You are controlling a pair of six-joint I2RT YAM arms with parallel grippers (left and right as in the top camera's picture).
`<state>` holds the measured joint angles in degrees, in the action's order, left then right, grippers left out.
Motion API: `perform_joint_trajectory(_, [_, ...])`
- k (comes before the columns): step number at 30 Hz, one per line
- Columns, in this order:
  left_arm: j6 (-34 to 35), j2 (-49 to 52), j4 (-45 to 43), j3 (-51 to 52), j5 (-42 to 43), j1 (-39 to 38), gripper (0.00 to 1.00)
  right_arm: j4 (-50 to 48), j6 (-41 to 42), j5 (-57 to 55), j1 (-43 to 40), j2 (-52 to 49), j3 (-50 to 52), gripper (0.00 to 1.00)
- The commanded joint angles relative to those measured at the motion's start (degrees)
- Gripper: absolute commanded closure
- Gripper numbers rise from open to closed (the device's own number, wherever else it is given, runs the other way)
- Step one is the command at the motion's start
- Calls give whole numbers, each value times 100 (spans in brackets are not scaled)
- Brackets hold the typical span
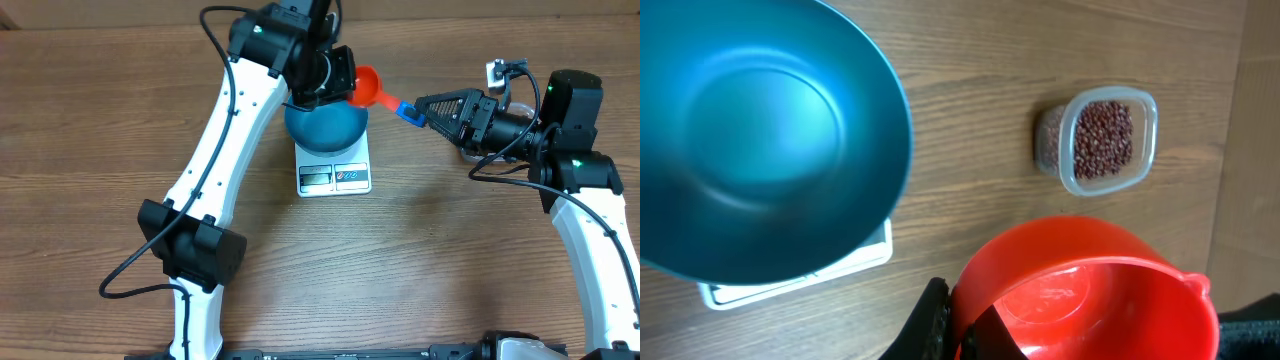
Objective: Scoop item into bowl and weigh 150g on scale
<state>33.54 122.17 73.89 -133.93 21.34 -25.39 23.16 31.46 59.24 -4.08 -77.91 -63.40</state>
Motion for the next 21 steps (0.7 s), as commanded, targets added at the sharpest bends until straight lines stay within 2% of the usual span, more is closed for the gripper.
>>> perform_joint_trajectory(1, [256, -46, -7, -118, 120, -146, 96, -15, 4, -72, 26, 37, -107, 5])
perform_joint_trajectory(5, [422, -46, -46, -118, 118, -286, 96, -17, 4, -72, 28, 37, -107, 10])
perform_joint_trajectory(14, [446, -46, -85, -118, 116, -437, 96, -9, 4, -70, 28, 37, -107, 32])
perform_joint_trajectory(19, [592, -46, -214, -118, 114, -439, 96, 15, 4, -68, 28, 37, -107, 38])
perform_joint_trajectory(21, [592, -46, -286, -118, 116, -444, 96, 37, 4, -68, 28, 37, -107, 45])
